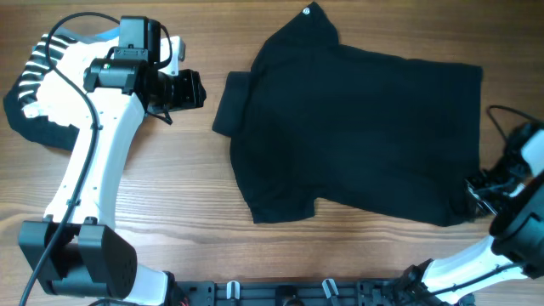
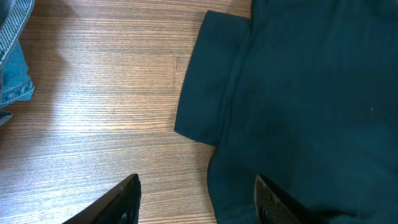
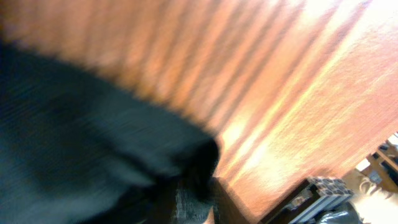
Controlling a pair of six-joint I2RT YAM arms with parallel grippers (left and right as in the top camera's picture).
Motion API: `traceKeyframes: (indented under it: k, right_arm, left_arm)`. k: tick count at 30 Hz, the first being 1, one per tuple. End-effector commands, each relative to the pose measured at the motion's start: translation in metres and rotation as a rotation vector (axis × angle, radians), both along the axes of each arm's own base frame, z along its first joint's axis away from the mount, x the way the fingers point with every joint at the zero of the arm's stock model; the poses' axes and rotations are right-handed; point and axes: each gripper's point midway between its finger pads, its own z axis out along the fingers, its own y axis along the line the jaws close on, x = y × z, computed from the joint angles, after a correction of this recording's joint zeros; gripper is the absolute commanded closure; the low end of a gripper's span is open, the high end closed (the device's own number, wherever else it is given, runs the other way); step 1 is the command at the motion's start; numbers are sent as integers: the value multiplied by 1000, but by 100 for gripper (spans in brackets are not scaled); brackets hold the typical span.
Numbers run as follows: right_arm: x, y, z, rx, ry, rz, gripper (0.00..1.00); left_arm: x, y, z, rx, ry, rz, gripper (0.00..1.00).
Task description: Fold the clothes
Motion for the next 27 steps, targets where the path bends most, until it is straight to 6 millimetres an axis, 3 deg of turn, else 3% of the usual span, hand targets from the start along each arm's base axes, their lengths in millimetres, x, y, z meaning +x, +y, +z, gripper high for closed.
traceKeyframes:
  k: [1, 6, 8, 10, 14, 16, 17, 18, 20, 22, 24, 27]
  right_arm:
    - [-14, -29, 8, -77, -6, -81, 71]
    - [-16, -36, 7, -38, -67, -172, 67]
    - [12, -26, 11, 92, -235, -63, 72]
    - [48, -3, 23, 237, -464, 63, 60]
    - [76, 23, 45, 299, -603, 197, 60]
    - [77, 31, 43, 248, -520, 236, 64]
    - [74, 29, 40, 205, -461, 229, 55]
    - [69, 25, 36, 145, -392, 220, 31]
    - [61, 14, 32, 19, -275, 219, 18]
    - [63, 10, 31, -43, -234, 251, 20]
    - [62, 8, 30, -68, -208, 261, 31]
    - [51, 3, 32, -98, -157, 227, 37]
  left_arm:
    - [-1, -2, -4, 2, 7, -10, 42]
    - [2, -2, -2, 1, -7, -10, 41]
    - [3, -2, -2, 0, -8, -10, 41]
    - [3, -2, -2, 0, -8, -10, 40]
    - [3, -2, -2, 0, -9, -10, 40]
    - [4, -2, -2, 0, -12, -10, 40]
    - [4, -2, -2, 0, -13, -10, 40]
    - [4, -2, -2, 0, -12, -10, 40]
    - [3, -2, -2, 0, -10, -10, 40]
    - [2, -2, -3, 0, -4, -10, 40]
    - [2, -2, -3, 0, -4, -10, 40]
    - [2, -2, -3, 0, -4, -9, 39]
